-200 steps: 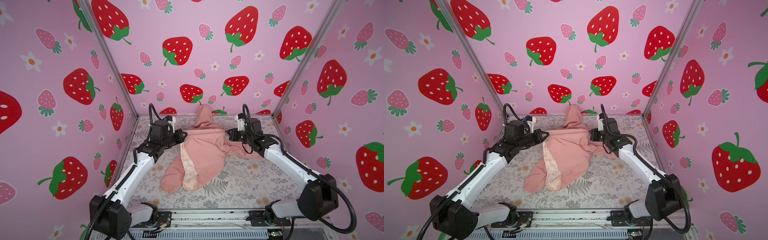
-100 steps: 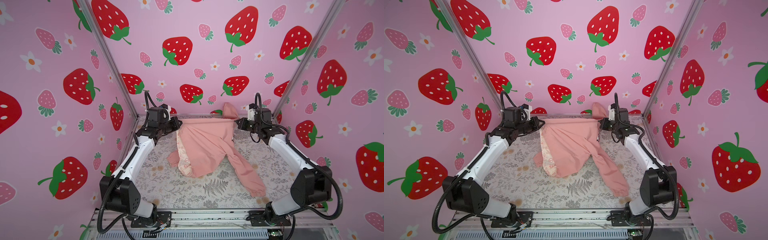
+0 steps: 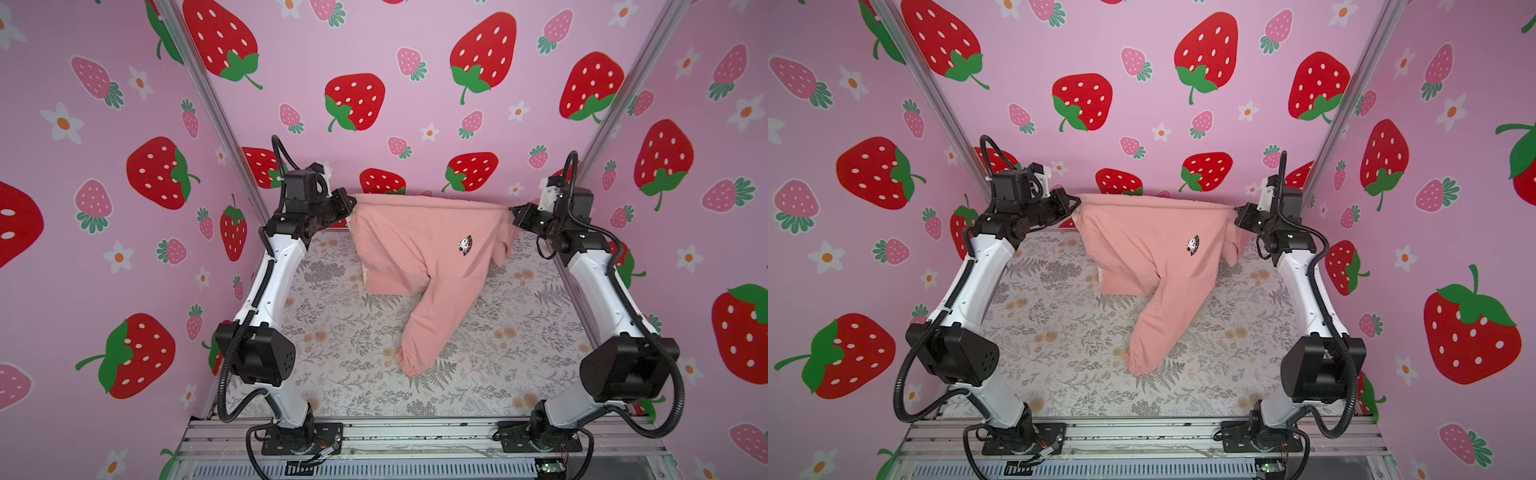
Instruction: Zip up the jacket
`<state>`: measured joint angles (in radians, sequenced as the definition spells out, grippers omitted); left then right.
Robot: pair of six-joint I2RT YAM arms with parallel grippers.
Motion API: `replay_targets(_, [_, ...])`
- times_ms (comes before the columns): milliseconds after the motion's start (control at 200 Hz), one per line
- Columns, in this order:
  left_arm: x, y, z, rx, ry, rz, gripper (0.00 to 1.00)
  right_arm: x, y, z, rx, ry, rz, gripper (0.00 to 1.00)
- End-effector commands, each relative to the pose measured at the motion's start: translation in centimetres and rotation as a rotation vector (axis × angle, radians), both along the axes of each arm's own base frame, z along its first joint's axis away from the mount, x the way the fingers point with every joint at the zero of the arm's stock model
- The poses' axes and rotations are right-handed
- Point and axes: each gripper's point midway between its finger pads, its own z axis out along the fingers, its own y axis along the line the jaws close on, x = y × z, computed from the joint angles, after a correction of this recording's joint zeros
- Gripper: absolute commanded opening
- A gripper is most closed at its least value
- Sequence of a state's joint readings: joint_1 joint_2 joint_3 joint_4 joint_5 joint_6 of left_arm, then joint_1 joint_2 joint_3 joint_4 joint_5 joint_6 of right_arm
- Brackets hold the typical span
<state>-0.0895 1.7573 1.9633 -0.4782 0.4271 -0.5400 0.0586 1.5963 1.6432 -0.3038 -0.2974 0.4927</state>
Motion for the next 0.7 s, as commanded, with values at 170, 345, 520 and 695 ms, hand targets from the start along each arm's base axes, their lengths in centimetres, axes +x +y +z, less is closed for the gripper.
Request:
replay_targets(170, [-1.9, 3.5, 1.2, 0.027, -0.037, 0.099, 0.0, -2.2, -3.9, -1.8, -0.053, 0.024, -0.125, 0.0])
replay_targets(345, [-5.5, 3.3, -7.7, -0.015, 0.116, 0.094, 0.0, -6.6, -3.3, -11.2, -0.021, 0.174, -0.1, 0.0])
replay_targets(520, [-10.2, 3.2, -17.6, -0.006, 0.31, 0.083, 0.0, -12.5, -2.1, -21.2, 0.009, 0.341, -0.036, 0.0])
replay_targets(695, [-13.7, 4.3, -25.9, 0.062, 0.5, 0.101, 0.0, -17.1, -2.0, -28.2, -0.001, 0.486, -0.019, 0.0])
